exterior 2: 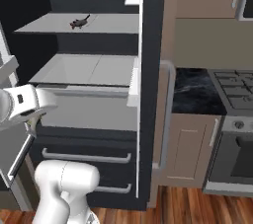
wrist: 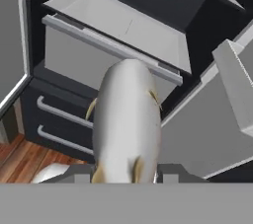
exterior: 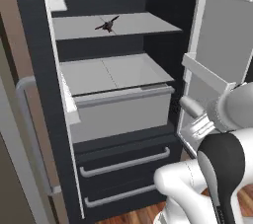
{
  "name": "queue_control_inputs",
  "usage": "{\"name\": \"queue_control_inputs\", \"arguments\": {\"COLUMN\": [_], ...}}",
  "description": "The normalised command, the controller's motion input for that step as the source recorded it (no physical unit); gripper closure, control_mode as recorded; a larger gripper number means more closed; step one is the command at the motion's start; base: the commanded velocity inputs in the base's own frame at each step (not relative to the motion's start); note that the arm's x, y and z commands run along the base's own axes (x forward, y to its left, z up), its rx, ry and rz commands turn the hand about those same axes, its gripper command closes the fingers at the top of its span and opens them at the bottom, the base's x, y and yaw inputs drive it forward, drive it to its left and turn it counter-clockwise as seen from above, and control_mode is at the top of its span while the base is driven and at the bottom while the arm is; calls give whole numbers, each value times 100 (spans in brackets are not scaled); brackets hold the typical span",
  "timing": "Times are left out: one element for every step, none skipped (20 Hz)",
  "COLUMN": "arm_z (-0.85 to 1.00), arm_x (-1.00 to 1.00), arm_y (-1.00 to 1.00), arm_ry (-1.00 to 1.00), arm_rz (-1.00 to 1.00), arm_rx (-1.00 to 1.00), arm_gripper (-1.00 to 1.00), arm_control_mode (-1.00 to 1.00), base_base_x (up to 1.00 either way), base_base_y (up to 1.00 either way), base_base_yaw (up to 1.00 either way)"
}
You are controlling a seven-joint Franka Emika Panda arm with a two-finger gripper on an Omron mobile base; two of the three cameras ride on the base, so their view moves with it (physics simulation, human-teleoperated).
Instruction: Gather the onion and garlic from the fridge and place them on a tray on the dining counter. Then gather the fishs from the fridge and place them on the other tray.
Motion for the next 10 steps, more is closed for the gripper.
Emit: {"name": "queue_control_inputs", "arguments": {"arm_z": [0, 0, 0, 0, 0, 0, 0, 0, 0, 0], "arm_x": [0, 0, 0, 0, 0, 0, 0, 0, 0, 0], "arm_y": [0, 0, 0, 0, 0, 0, 0, 0, 0, 0], "arm_ry": [0, 0, 0, 0, 0, 0, 0, 0, 0, 0], "arm_rz": [0, 0, 0, 0, 0, 0, 0, 0, 0, 0], "arm_rx": [0, 0, 0, 0, 0, 0, 0, 0, 0, 0], "arm_gripper": [100, 100, 100, 100, 100, 100, 100, 100, 100, 100], "arm_control_mode": [100, 100, 100, 100, 100, 100, 100, 100, 100, 100], "base_base_x": [-58, -52, -46, -42, -37, -35, -34, -37, -43, -51], "base_base_y": [58, 61, 67, 69, 70, 69, 69, 66, 63, 58], "base_base_yaw": [-42, -44, -45, -46, -47, -48, -48, -48, -49, -50]}}
